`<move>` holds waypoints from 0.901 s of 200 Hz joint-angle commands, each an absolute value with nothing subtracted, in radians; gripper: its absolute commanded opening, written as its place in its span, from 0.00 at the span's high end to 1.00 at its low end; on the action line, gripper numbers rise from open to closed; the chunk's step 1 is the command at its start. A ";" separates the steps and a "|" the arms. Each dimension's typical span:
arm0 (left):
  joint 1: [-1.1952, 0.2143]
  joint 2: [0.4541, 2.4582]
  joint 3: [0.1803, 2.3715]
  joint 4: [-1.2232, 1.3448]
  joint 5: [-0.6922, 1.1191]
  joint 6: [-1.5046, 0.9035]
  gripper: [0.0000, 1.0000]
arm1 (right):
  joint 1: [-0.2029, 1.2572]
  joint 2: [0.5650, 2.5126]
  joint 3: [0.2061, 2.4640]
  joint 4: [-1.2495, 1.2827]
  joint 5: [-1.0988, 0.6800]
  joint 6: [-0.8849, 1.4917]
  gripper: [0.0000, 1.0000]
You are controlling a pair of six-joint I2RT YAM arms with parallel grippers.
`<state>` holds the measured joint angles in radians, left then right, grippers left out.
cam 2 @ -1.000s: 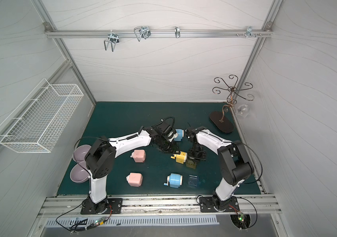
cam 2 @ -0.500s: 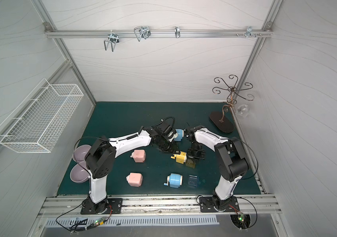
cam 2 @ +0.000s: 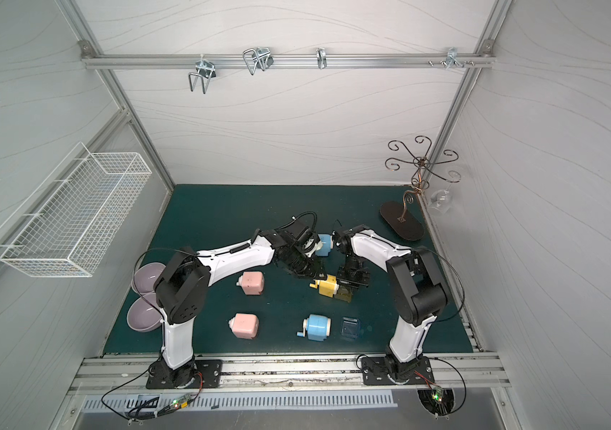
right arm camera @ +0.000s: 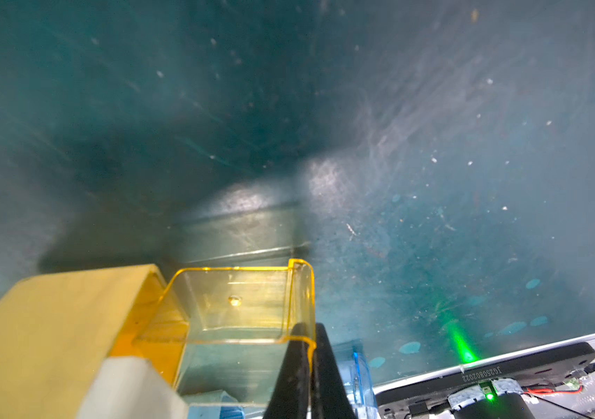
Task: Put the tray back into the pencil sharpener
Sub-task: Close the container of the pencil sharpener.
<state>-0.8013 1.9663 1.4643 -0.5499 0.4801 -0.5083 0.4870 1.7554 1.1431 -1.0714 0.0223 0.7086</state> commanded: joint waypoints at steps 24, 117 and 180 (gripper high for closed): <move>-0.807 1.996 1.503 -0.546 0.484 -0.497 0.42 | 0.488 1.775 1.179 -1.081 0.012 0.693 1.00; -0.806 2.008 1.512 -0.541 0.489 -0.500 0.42 | 0.503 1.764 1.195 -1.068 -0.009 0.666 1.00; -0.806 2.003 1.502 -0.542 0.489 -0.499 0.42 | 0.502 1.746 1.177 -1.055 -0.018 0.673 1.00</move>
